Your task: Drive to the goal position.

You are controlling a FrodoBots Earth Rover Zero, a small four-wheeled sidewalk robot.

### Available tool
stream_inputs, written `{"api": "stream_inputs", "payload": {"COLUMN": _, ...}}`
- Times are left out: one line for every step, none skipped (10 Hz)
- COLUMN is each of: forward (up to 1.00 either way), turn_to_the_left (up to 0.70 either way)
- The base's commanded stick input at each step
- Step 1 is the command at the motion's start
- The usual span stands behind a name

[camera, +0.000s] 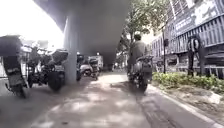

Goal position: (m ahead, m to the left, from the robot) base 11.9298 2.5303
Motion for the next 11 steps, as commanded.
{"api": "stream_inputs", "payload": {"forward": 0.70, "turn_to_the_left": 0.00}}
{"api": "stream_inputs", "payload": {"forward": 0.70, "turn_to_the_left": 0.00}}
{"api": "stream_inputs", "payload": {"forward": 0.70, "turn_to_the_left": -0.09}}
{"api": "stream_inputs", "payload": {"forward": 0.70, "turn_to_the_left": -0.14}}
{"api": "stream_inputs", "payload": {"forward": 0.70, "turn_to_the_left": -0.14}}
{"api": "stream_inputs", "payload": {"forward": 0.70, "turn_to_the_left": -0.14}}
{"api": "stream_inputs", "payload": {"forward": 0.70, "turn_to_the_left": -0.14}}
{"api": "stream_inputs", "payload": {"forward": 0.70, "turn_to_the_left": -0.14}}
{"api": "stream_inputs", "payload": {"forward": 0.70, "turn_to_the_left": -0.02}}
{"api": "stream_inputs", "payload": {"forward": 0.70, "turn_to_the_left": 0.00}}
{"api": "stream_inputs", "payload": {"forward": 0.70, "turn_to_the_left": 0.00}}
